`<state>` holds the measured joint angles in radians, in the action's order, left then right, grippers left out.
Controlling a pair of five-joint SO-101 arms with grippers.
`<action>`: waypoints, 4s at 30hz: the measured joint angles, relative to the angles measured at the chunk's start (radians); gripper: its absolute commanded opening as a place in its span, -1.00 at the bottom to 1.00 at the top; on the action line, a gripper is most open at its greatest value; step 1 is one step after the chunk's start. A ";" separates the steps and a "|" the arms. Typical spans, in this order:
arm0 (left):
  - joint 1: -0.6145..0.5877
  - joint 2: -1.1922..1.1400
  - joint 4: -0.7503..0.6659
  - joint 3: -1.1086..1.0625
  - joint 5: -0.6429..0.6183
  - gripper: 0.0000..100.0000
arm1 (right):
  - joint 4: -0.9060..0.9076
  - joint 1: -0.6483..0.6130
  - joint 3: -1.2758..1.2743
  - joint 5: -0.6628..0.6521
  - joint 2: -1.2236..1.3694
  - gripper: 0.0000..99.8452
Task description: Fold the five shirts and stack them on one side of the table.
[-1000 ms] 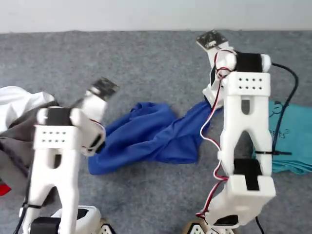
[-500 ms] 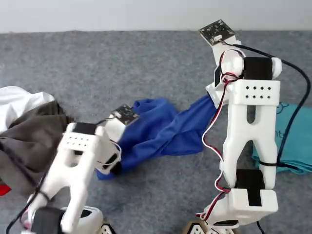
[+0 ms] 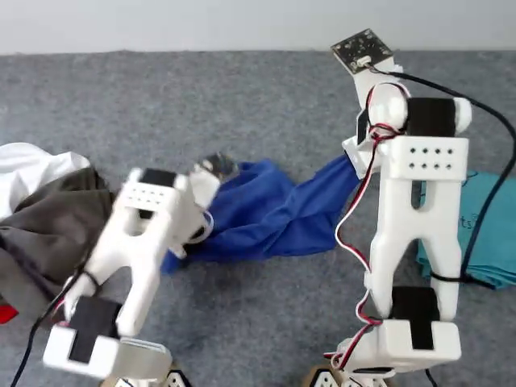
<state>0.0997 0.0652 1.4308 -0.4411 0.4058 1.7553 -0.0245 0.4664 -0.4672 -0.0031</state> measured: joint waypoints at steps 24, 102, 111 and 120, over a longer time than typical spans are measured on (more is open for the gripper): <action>-0.226 0.311 -0.044 0.956 -0.005 -0.97 | -0.611 0.000 0.002 -0.046 -0.446 -0.98; -0.101 0.344 0.305 1.146 0.155 -0.97 | -0.571 0.235 0.029 -0.373 -0.652 -0.98; -0.078 0.324 -0.066 0.334 0.259 -0.97 | -0.367 0.101 0.026 -0.370 -0.172 -0.98; -0.106 0.061 -0.595 0.117 0.267 -0.97 | -0.632 0.087 0.026 -0.288 0.238 -0.98</action>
<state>-0.0061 0.1266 0.8355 -0.3245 0.6728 1.1231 0.0629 0.4925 -0.7557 0.2348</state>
